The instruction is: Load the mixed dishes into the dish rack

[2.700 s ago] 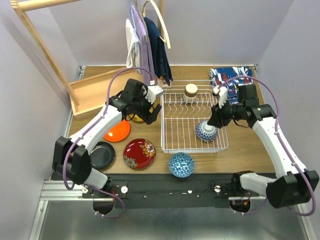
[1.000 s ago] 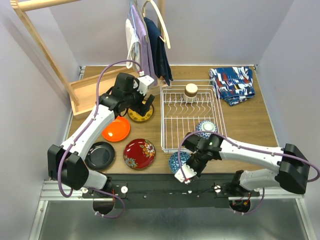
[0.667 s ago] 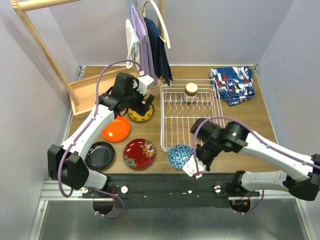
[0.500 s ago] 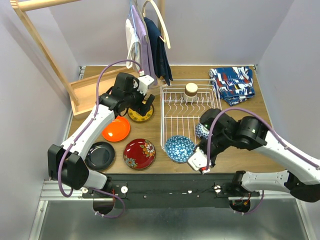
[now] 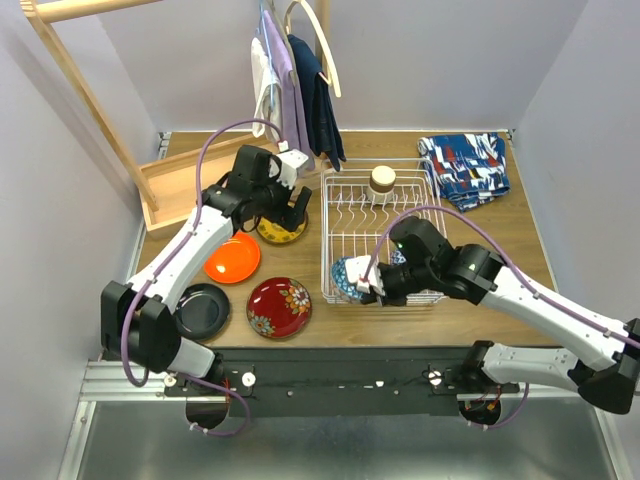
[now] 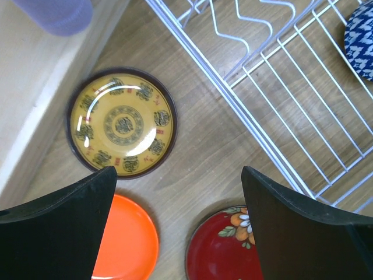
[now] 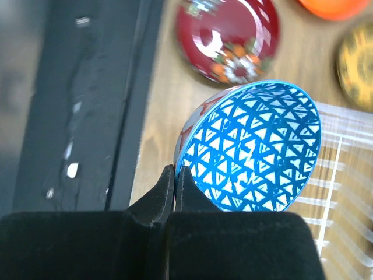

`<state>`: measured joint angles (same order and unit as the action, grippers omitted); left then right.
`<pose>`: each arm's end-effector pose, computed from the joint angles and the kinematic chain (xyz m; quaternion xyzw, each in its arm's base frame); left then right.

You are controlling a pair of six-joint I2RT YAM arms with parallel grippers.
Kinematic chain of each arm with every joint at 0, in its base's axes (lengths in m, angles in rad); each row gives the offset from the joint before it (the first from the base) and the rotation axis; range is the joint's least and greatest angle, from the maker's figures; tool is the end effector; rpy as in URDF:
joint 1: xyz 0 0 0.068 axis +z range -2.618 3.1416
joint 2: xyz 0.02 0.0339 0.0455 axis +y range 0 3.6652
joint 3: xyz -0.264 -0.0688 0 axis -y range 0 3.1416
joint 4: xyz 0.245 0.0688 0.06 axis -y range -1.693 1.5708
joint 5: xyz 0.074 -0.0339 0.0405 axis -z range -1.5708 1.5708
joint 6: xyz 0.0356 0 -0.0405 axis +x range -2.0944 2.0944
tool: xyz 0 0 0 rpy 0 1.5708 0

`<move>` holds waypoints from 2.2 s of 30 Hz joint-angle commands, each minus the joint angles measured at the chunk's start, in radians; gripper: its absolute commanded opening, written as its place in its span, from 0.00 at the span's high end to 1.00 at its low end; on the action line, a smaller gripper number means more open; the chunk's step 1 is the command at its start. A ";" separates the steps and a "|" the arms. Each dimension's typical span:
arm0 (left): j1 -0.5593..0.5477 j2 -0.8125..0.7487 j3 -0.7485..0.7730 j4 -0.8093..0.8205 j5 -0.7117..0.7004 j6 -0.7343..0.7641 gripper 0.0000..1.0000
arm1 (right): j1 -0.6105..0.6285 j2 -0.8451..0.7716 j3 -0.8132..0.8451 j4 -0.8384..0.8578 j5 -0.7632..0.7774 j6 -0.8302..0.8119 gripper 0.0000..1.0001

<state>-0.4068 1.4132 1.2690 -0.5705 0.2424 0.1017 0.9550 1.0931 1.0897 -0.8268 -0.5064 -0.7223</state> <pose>0.2828 -0.1312 0.3273 0.2757 0.8614 -0.1713 0.3905 0.1100 0.1853 0.3295 -0.7318 0.5359 0.2726 0.3209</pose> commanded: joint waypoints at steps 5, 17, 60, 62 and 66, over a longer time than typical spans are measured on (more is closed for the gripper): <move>0.003 0.070 0.061 -0.012 -0.078 0.012 0.03 | -0.196 0.019 -0.099 0.627 -0.041 0.573 0.99; 0.005 0.087 0.096 -0.029 -0.088 0.115 0.03 | -0.429 0.178 -0.234 1.116 -0.190 1.464 0.99; 0.005 0.081 0.038 -0.025 -0.064 0.127 0.03 | -0.607 0.396 -0.051 0.274 0.001 0.855 0.54; 0.005 0.069 0.036 -0.019 -0.066 0.127 0.03 | -0.607 0.395 -0.015 0.223 0.040 0.816 0.53; 0.005 0.046 0.015 -0.009 -0.064 0.136 0.04 | -0.607 0.384 0.032 0.141 0.109 0.703 0.52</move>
<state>-0.4068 1.4998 1.2861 -0.6079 0.1654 0.2207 0.3515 1.4979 1.0561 -0.4866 -0.5320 0.1753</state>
